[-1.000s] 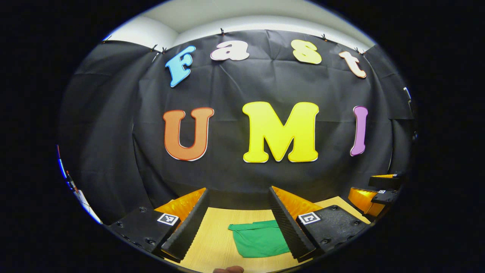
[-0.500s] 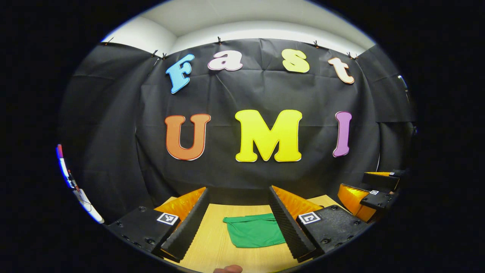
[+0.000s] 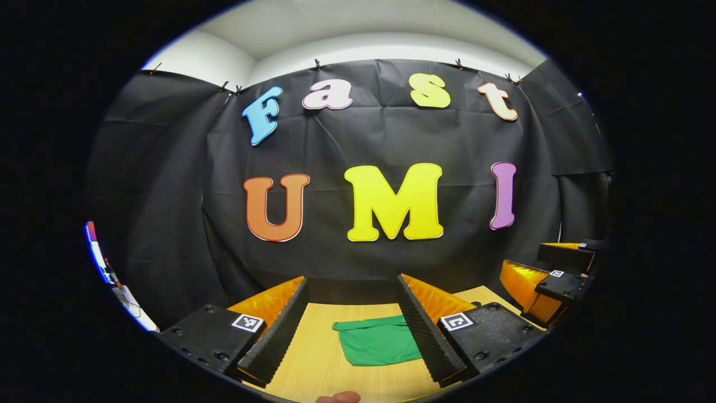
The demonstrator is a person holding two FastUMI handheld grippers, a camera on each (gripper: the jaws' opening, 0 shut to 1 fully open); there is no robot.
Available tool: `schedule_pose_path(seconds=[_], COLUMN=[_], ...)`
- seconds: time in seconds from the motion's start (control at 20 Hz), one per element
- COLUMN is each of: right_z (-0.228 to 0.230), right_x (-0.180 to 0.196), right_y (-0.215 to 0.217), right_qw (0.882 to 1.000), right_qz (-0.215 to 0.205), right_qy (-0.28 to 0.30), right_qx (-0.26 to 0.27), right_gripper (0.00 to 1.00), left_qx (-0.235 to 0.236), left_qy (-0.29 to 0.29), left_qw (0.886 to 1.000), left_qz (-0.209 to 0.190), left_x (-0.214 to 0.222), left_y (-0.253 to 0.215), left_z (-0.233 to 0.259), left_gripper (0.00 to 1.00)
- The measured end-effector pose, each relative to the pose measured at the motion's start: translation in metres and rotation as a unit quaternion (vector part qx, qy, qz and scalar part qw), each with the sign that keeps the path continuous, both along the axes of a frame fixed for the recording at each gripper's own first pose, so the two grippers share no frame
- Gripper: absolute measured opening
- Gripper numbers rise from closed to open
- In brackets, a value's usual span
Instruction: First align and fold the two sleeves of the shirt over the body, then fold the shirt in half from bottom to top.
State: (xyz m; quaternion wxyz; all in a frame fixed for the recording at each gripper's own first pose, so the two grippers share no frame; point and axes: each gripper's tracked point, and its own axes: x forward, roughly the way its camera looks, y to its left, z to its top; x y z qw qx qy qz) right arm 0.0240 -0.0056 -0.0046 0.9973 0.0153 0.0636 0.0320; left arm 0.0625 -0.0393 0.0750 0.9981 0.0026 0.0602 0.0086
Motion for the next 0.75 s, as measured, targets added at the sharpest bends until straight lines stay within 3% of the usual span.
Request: schedule_pose_path(seconds=[0.75], right_z=[0.0051], right_x=[0.0032], right_y=[-0.0013], right_qw=[1.000], right_qz=[-0.004], right_qy=[-0.006], right_qx=[0.000], right_gripper=[0.96], left_qx=[-0.005], left_qy=[0.005], left_qw=[1.000], left_qz=[0.002], left_x=[0.0035], left_y=[0.0038], left_z=[-0.0069], left_gripper=[0.99])
